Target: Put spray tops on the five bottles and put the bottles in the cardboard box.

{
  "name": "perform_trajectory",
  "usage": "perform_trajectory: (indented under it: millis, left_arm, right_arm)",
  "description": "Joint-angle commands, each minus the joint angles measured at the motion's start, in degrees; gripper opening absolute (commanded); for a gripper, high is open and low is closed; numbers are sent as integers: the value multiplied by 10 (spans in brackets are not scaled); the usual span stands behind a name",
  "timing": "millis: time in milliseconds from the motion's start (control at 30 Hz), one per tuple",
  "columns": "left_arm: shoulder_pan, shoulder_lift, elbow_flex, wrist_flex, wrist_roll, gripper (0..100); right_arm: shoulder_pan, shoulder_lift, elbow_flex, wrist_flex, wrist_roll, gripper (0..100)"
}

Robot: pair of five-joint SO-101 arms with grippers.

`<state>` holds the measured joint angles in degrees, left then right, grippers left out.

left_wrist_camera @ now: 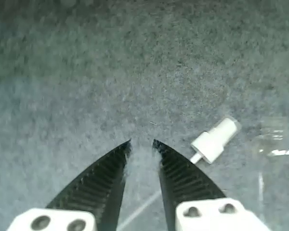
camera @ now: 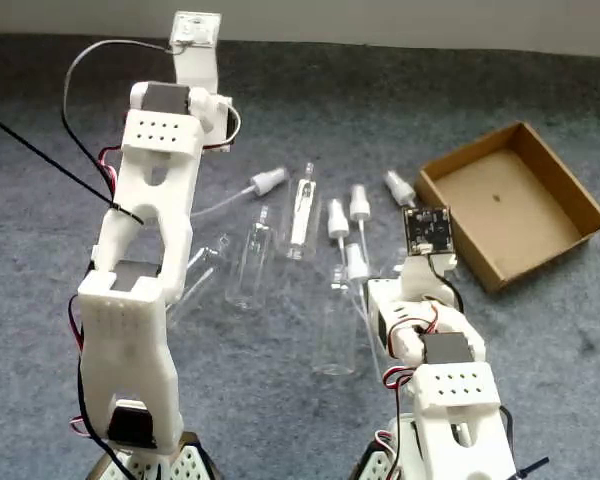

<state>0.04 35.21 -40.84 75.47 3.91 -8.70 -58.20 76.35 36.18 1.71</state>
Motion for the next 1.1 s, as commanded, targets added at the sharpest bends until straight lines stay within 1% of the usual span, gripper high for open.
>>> perform_trajectory:
  millis: [0,67,133,233,300,333,433,600,767,900,1067]
  left_arm:
    - [-1,18,-7,-40,-185,35]
    - [4,25,-7,-40,-207,36]
    - [15,26,-4,-33,-207,50]
    - [35,25,-7,-6,-207,152]
    - [46,28,-7,-6,-209,218]
    - [50,29,-7,-7,-209,235]
    - [61,29,-4,-5,-216,239]
    - [87,30,-2,11,-289,239]
    - [85,54,-6,5,-330,239]
    - [83,89,-7,7,-335,238]
    - [85,87,-7,4,-336,238]
  right_arm:
    - [-6,-14,-7,-15,-1,149]
    - [-6,-14,-7,-15,-1,149]
    - [-6,-14,-7,-15,-1,149]
    - [-6,-14,-7,-15,-1,149]
    - [-6,-14,-7,-15,0,149]
    - [-6,-14,-7,-15,0,149]
    - [-6,-14,-7,-15,0,149]
    - [-6,-14,-7,-15,0,149]
    - [-6,-14,-7,-15,0,149]
    - [-6,-14,-7,-15,0,149]
    - [-6,-14,-7,-15,0,149]
